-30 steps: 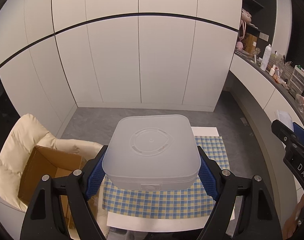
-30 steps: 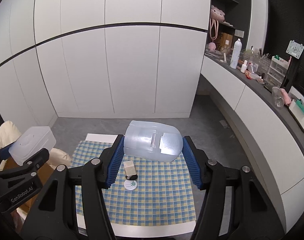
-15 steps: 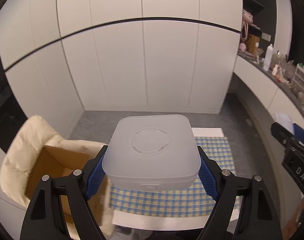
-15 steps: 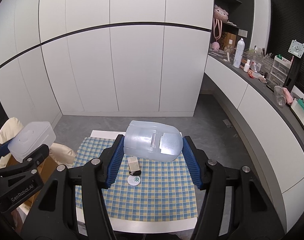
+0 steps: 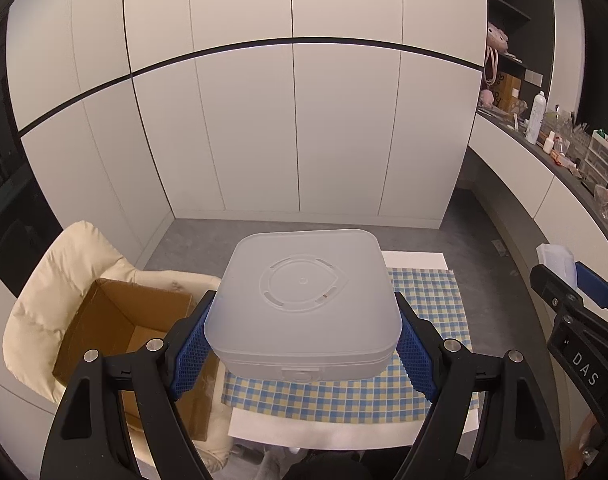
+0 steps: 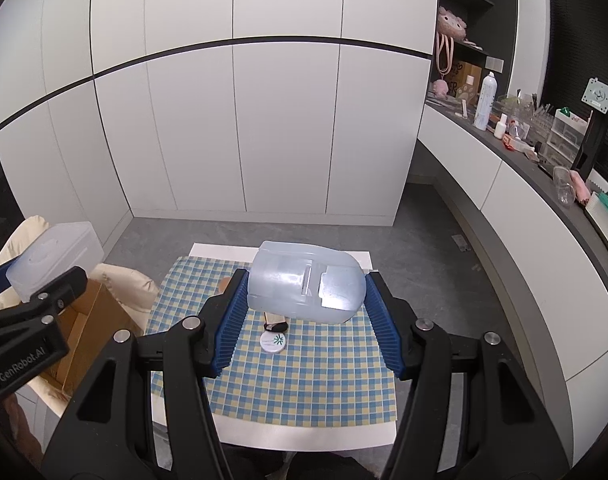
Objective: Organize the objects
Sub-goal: 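Carry the clear lid with the left gripper while the right gripper carries the case back from the table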
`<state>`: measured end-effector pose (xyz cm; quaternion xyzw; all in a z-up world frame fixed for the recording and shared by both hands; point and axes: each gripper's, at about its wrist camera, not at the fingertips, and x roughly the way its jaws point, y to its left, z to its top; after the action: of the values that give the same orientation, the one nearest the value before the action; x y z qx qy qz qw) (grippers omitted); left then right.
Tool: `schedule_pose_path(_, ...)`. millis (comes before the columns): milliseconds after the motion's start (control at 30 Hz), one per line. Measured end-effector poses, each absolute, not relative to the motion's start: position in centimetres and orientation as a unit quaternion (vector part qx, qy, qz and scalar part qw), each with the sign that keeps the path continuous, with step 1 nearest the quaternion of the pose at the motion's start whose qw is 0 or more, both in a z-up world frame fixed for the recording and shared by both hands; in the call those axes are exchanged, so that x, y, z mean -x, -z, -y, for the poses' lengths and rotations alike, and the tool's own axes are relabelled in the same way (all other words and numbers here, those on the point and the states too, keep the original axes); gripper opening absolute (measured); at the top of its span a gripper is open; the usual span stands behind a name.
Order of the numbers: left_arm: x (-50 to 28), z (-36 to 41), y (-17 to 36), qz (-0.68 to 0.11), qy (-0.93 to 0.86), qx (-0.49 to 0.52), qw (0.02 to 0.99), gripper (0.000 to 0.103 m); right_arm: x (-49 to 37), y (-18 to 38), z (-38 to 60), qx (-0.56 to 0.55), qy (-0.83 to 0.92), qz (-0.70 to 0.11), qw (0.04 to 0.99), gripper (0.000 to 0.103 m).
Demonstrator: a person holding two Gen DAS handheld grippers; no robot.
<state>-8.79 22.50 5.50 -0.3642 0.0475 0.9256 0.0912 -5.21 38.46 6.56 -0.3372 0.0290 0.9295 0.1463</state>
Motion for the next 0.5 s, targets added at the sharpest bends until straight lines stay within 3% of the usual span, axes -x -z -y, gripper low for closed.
schedule_pose_path(500,4.7,-21.3,-3.8,-0.053,-0.923,0.368,0.094,0.082,1.8,-4.2,-38.0,0.357,-0.923,-0.037,0.137,0.06)
